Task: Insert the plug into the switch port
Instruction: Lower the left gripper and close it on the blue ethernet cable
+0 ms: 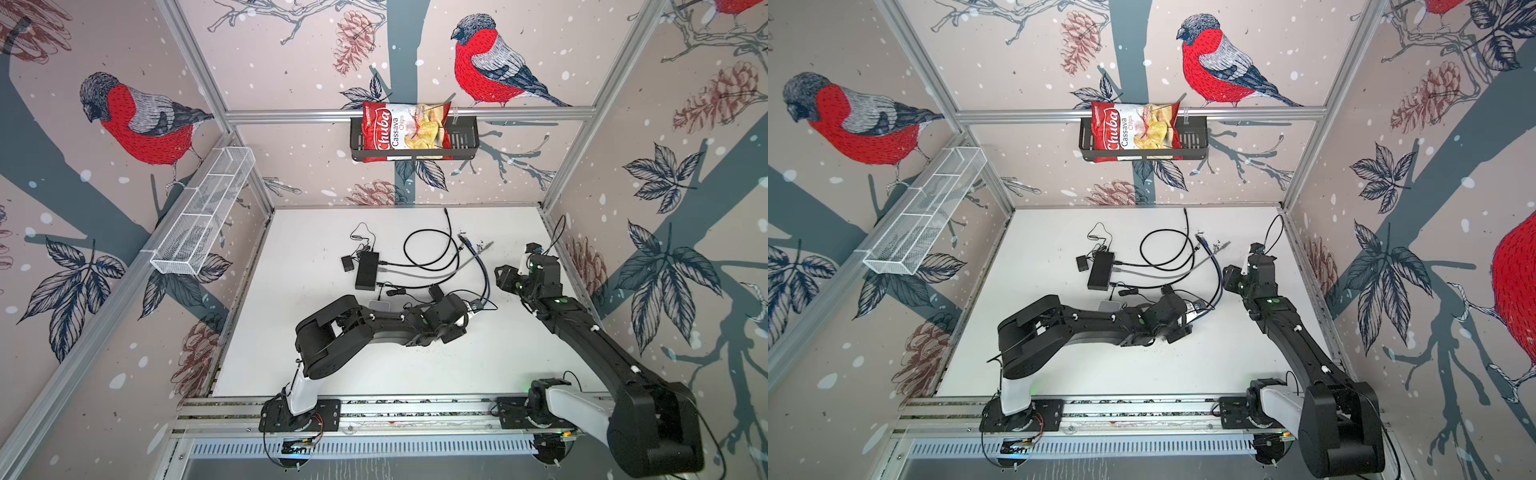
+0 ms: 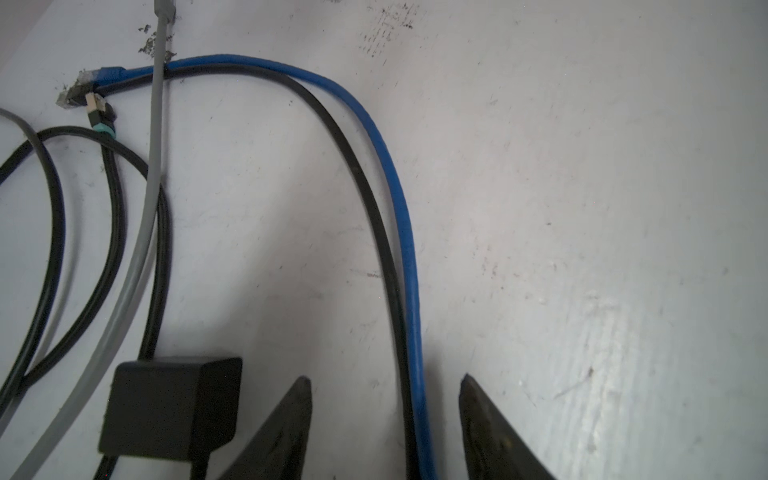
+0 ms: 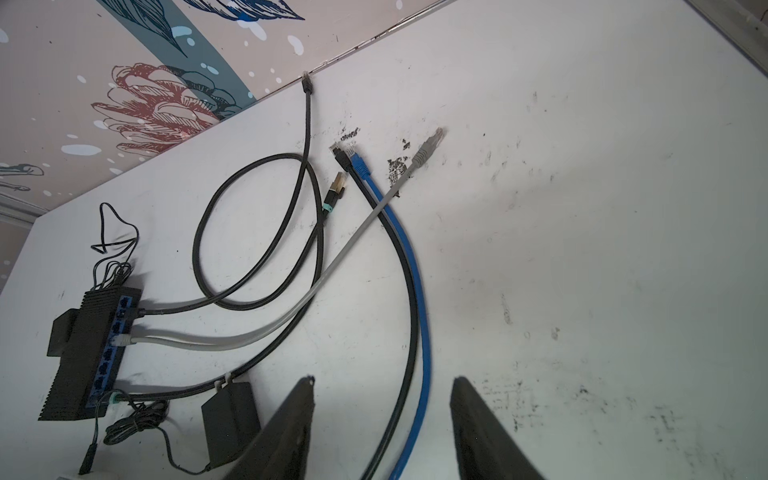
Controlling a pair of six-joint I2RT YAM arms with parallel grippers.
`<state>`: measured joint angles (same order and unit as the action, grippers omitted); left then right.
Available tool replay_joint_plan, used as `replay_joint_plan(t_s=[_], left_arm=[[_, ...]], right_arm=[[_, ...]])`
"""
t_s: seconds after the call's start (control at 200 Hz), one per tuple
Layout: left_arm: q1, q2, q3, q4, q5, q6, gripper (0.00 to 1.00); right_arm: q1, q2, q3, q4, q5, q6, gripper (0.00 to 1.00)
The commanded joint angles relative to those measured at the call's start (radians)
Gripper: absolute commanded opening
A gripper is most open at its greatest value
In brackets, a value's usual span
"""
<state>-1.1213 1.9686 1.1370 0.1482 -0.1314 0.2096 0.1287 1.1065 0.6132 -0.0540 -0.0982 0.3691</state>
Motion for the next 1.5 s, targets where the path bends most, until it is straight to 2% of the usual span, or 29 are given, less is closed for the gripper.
replay_joint_plan(t_s=[0.0,0.155,0.39,0.565,1.021,1.496], left_arm=[[0.002,0.019,0.021,0.007,0.006,0.020,0.56],[0.001,0.048,0.050,-0.019,-0.006,0.024,0.47],[0.001,0.070,0.068,-0.029,-0.007,0.024,0.43],[0.001,0.072,0.073,-0.029,0.006,0.026,0.32],[0.001,0.098,0.105,-0.062,0.022,0.016,0.16],[0.016,-0.034,0.057,0.028,0.066,0.025,0.14]], right_arm=[[-0.003,0.005,-0.001,0.035,-0.010,0.002,0.54],[-0.004,0.011,-0.004,0.038,-0.014,0.003,0.54],[-0.006,0.019,-0.004,0.043,-0.021,0.004,0.54],[-0.008,0.024,-0.006,0.047,-0.026,0.004,0.54],[-0.009,0.026,-0.008,0.051,-0.030,0.008,0.54],[-0.003,-0.001,-0.032,0.130,-0.061,-0.012,0.53]])
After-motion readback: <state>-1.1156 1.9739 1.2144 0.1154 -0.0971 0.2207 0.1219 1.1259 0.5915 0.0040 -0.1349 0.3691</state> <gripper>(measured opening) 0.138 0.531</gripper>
